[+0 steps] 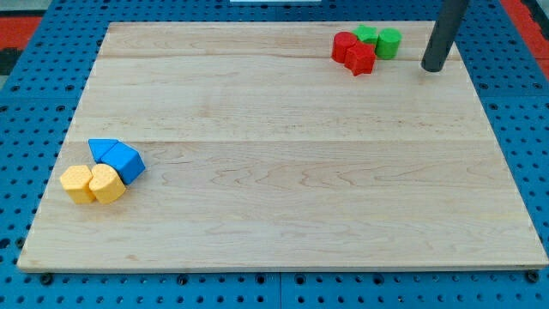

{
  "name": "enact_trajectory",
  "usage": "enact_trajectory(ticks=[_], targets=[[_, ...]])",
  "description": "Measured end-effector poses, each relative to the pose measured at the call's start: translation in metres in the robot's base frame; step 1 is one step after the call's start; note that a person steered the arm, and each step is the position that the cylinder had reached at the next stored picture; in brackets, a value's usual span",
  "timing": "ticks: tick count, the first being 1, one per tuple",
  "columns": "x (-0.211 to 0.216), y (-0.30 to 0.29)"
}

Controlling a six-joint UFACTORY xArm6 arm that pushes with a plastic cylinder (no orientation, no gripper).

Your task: Push the red star to the center right of the board

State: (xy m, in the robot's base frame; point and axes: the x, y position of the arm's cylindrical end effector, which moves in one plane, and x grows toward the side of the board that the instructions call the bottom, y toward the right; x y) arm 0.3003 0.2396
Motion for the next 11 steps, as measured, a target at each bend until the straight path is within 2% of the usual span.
enact_trajectory(ticks=[2, 3, 4, 5, 6, 8, 10, 11], targets=[[-0.057, 0.001], [-0.074, -0.037], [-0.079, -0.108], [0.001, -0.145], [0.039, -0.145], [0.045, -0.135], [-0.002, -0.133], [0.032, -0.101]])
